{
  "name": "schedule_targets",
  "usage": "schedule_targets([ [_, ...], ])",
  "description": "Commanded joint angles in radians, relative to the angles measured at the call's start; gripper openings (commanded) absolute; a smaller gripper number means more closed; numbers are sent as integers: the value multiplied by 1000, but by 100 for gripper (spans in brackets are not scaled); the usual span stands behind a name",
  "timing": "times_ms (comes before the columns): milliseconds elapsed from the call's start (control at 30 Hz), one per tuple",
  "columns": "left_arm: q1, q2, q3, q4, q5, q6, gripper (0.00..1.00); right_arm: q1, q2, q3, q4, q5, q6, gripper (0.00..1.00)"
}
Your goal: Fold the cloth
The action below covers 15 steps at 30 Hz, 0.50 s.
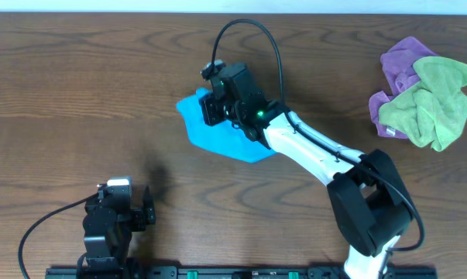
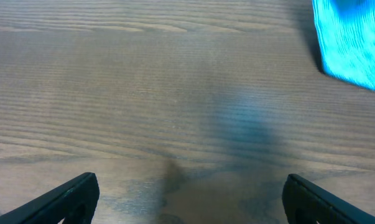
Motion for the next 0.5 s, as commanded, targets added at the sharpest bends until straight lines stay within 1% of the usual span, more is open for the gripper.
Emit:
schedule_targets([
  [0, -3, -7, -7, 1, -18, -3, 95, -2, 33, 0, 63, 111, -7, 1],
  [100, -3, -7, -7, 1, -18, -3, 95, -8, 82, 0, 158, 198, 2, 1],
  [133, -3, -7, -7, 1, -18, -3, 95, -11, 98, 0, 187, 234, 15, 3],
  [167, -3, -7, -7, 1, -18, -3, 95, -13, 111, 0, 214, 261, 22, 10],
  [233, -3, -7, -7, 1, -18, -3, 95, -21, 138, 0, 278, 302, 28, 34],
  [267, -3, -7, -7, 1, -18, -3, 95, -25, 140, 0, 297, 313, 28, 55],
  [300, -3, -7, -7, 1, -18, -3, 95, -28, 141, 0, 306, 323, 28, 63],
  [333, -3, -7, -7, 1, -18, -3, 95, -31, 141, 0, 315, 330, 28, 69],
  [367, -3, -7, -7, 1, -18, -3, 95, -32, 137, 2, 317, 330, 28, 72],
  [467, -3, -7, -7, 1, -18, -3, 95, -32, 114, 3, 289, 295, 27, 76],
])
